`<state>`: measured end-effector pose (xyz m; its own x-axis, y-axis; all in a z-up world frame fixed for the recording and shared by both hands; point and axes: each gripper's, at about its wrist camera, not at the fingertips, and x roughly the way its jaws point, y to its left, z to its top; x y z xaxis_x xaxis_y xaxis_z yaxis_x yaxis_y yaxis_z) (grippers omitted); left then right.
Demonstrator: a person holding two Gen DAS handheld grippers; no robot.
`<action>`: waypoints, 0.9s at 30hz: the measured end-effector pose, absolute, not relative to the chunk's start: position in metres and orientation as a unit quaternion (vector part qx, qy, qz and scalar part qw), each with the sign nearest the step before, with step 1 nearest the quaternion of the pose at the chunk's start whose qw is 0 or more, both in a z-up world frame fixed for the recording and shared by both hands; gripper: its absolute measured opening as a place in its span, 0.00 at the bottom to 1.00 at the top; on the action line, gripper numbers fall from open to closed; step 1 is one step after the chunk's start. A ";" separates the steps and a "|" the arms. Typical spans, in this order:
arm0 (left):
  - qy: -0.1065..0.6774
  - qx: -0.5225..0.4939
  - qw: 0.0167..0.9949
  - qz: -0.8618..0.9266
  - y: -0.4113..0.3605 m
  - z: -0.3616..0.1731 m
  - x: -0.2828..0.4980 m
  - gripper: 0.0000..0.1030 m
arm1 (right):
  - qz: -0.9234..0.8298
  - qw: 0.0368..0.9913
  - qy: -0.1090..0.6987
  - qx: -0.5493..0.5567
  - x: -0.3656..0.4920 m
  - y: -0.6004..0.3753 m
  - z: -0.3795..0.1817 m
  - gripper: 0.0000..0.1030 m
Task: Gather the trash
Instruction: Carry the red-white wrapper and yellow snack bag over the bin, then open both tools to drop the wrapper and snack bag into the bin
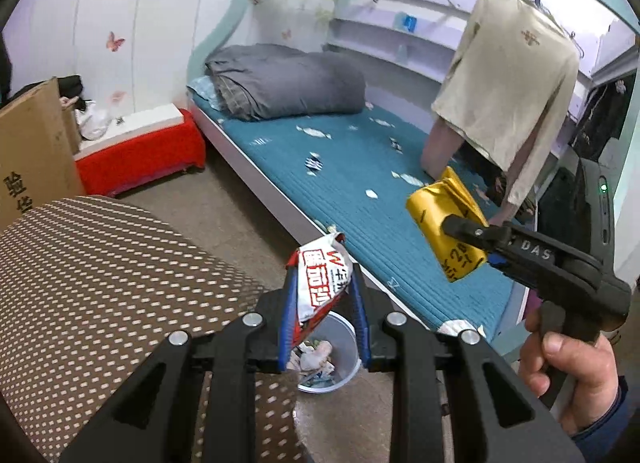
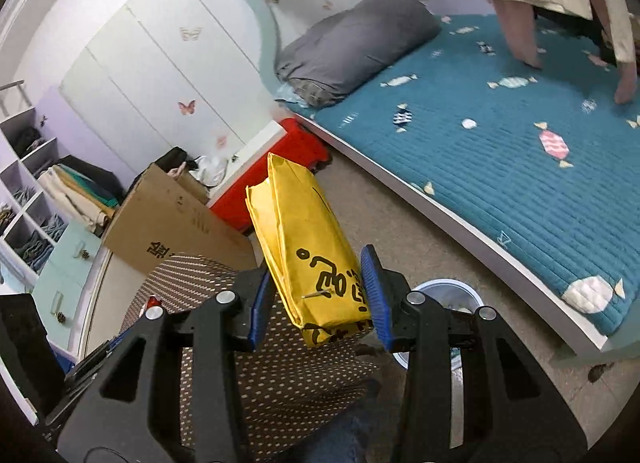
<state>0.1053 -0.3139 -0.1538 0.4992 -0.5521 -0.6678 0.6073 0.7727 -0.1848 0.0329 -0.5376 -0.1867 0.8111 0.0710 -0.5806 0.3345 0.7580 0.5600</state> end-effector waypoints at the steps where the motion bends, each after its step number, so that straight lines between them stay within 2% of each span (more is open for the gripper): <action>1: 0.375 0.040 0.863 -0.337 -0.320 -0.156 0.107 0.23 | -0.076 0.886 0.301 0.343 0.035 -0.541 -0.191 0.40; 9: 0.418 0.077 0.836 -0.348 -0.381 -0.195 0.132 0.23 | -0.096 0.868 0.330 0.359 0.053 -0.568 -0.226 0.40; 21: 0.489 0.124 0.790 -0.349 -0.423 -0.258 0.170 0.25 | -0.115 0.841 0.389 0.359 0.088 -0.577 -0.283 0.45; 22: 0.498 0.131 0.784 -0.348 -0.426 -0.264 0.173 0.28 | -0.115 0.837 0.390 0.367 0.090 -0.580 -0.289 0.48; 23: 0.503 0.135 0.780 -0.346 -0.428 -0.269 0.175 0.45 | -0.115 0.830 0.393 0.378 0.092 -0.583 -0.297 0.49; 24: 0.514 0.142 0.775 -0.339 -0.431 -0.273 0.177 0.58 | -0.117 0.824 0.397 0.387 0.094 -0.586 -0.304 0.57; 25: 0.519 0.149 0.774 -0.330 -0.434 -0.274 0.180 0.78 | -0.125 0.816 0.399 0.398 0.094 -0.589 -0.312 0.67; 27: 0.504 0.148 0.784 -0.330 -0.433 -0.269 0.180 0.83 | -0.131 0.805 0.404 0.413 0.095 -0.593 -0.321 0.75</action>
